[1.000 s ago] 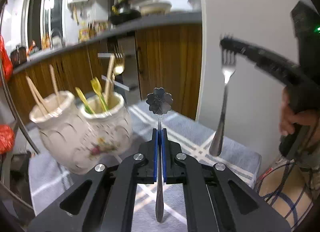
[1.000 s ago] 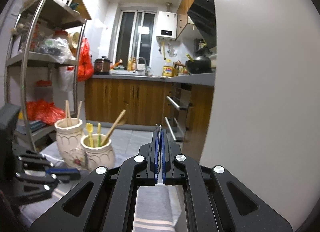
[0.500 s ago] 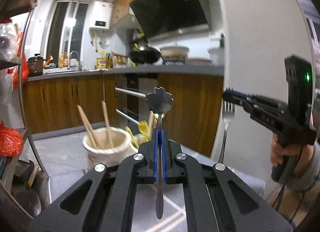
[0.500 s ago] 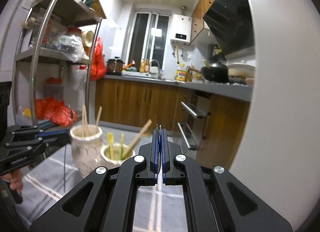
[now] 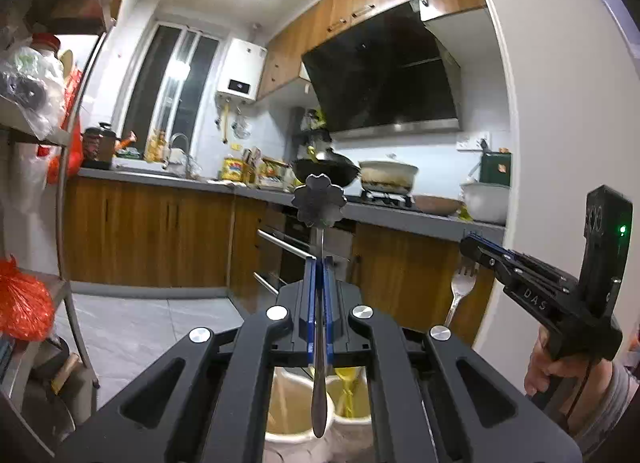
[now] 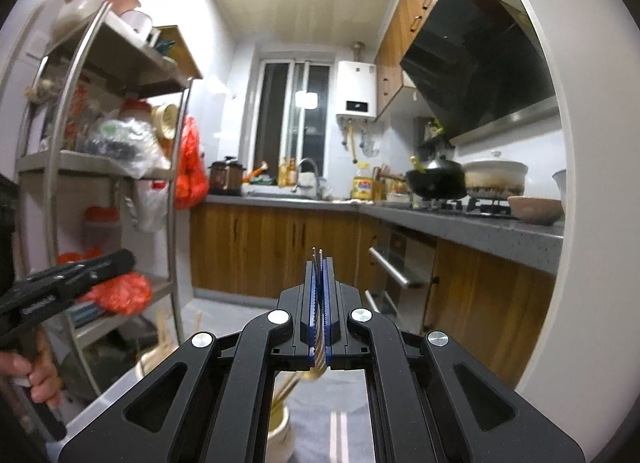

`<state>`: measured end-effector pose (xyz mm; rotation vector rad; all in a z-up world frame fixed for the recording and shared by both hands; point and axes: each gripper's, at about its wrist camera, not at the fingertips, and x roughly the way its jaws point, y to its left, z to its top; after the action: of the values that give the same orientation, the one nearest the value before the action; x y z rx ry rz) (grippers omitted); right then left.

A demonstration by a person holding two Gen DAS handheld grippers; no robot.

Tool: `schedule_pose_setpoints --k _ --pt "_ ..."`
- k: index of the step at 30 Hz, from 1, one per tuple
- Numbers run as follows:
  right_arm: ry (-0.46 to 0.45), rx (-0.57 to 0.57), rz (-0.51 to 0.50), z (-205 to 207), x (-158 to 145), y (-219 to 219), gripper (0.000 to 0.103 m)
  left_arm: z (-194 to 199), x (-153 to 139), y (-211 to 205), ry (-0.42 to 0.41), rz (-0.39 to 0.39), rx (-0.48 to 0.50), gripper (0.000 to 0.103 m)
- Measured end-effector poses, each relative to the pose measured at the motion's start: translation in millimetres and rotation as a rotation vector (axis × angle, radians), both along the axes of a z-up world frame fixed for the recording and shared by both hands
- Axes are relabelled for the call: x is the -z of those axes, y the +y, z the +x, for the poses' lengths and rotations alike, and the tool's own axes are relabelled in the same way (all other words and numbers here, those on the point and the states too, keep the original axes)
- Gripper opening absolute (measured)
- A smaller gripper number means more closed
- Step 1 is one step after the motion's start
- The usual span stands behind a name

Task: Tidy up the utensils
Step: 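Carry the fork and the spoon above the ceramic holder, then drop the fork into the small cup while the left tool drops the spoon into the large cup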

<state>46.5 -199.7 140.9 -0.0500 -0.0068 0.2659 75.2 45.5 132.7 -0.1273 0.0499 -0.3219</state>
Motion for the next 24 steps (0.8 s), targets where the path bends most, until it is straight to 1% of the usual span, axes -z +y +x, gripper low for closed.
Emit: schedule_pose_setpoints --k 2,4,6,10,12,16,19,24 --pt "-0.022 0.033 -0.003 7 4 3 0.004 8 1 1 -0.008 0.003 -0.032 0.003" --pt "-0.046 0.069 -0.025 14 11 8 0.004 16 6 0 -0.011 0.035 -0.077 0.003" --pt "-0.040 0.077 -0.049 20 18 12 0.004 23 18 -2 0.023 0.055 -0.089 0.003" --pt "0.015 0.056 -0.072 36 35 16 0.004 33 41 -4 0.090 0.074 -0.084 0.003" --pt "0.043 0.034 -0.074 41 41 18 0.004 36 51 -3 0.125 0.070 -0.073 0.003" --pt "0.114 -0.005 -0.096 50 53 24 0.004 41 64 0 0.180 0.070 -0.059 0.003" --pt "0.168 -0.018 -0.097 57 61 26 0.004 42 69 3 0.200 0.064 -0.055 0.003" --pt "0.221 -0.033 -0.080 61 69 23 0.005 44 75 4 0.223 0.065 -0.049 0.003"
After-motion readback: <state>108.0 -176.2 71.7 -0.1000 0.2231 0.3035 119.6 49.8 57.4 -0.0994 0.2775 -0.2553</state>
